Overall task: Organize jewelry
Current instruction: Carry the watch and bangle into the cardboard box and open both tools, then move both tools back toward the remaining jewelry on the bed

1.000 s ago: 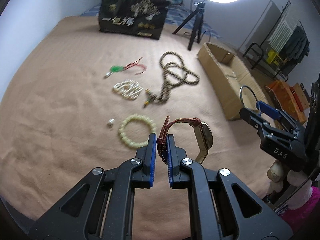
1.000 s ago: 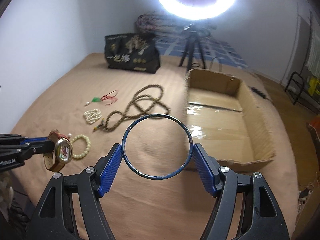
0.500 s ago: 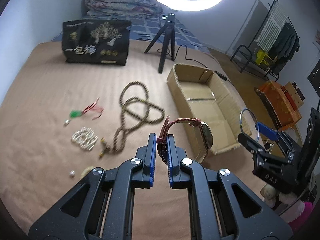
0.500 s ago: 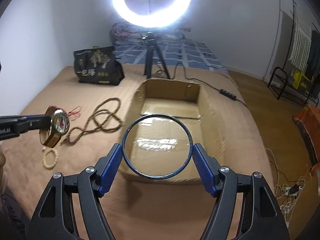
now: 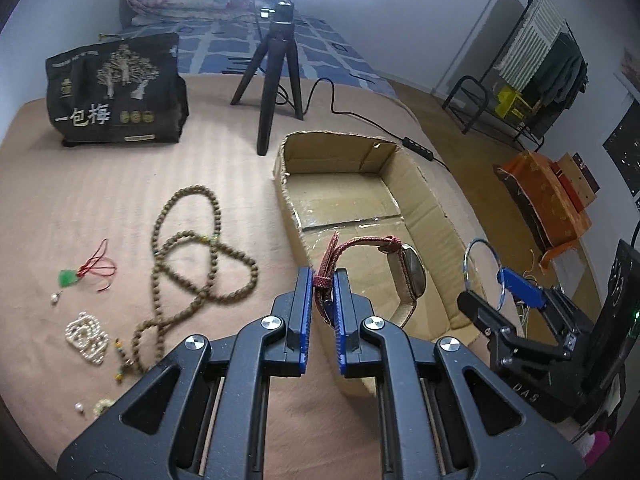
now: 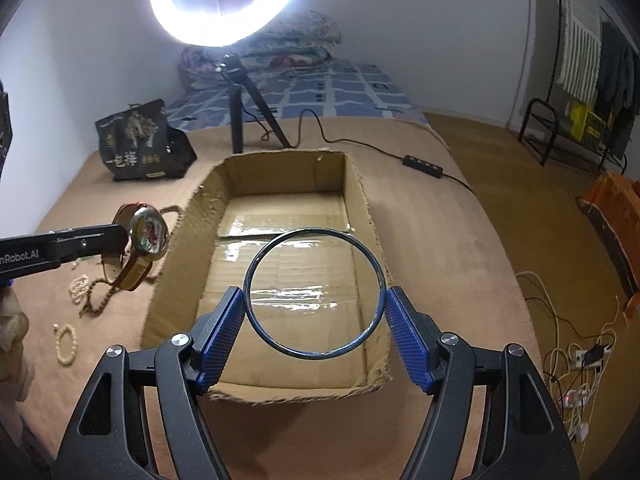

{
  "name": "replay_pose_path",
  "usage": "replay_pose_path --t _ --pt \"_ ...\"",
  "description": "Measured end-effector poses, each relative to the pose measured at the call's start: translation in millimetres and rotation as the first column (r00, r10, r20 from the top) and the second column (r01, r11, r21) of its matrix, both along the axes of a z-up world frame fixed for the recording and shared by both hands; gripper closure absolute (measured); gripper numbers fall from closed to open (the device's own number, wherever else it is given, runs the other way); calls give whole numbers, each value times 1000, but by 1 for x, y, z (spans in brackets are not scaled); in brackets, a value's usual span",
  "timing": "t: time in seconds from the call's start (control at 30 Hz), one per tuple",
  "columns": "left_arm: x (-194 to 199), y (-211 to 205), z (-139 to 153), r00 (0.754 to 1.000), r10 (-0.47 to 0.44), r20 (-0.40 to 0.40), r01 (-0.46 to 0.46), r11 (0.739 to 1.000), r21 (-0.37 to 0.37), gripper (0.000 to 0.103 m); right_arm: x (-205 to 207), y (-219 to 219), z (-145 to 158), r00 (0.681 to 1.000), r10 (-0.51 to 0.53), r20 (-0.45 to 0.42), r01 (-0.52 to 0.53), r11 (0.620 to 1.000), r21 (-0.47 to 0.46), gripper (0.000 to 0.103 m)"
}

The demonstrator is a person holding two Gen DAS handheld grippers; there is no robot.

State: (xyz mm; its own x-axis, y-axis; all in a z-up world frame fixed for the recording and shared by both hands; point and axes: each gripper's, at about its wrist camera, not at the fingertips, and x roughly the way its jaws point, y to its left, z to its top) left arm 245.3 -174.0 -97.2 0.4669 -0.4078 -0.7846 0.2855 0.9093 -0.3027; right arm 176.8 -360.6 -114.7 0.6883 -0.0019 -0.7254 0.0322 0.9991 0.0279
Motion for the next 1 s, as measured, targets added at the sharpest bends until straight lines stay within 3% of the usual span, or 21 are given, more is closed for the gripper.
replay_pose_path --t 0.3,0.5,1.0 --pt "11 -12 -12 1000 0 -15 0 1000 -5 95 6 -6 -6 1000 1 -20 0 1000 31 31" --pt "11 -10 -10 1000 -11 -5 11 999 -38 76 8 4 -7 999 26 -42 -25 1000 3 31" --pt "-5 14 17 998 12 63 -11 1000 -6 76 -3 8 13 1000 2 -8 -2 1000 -8 31"
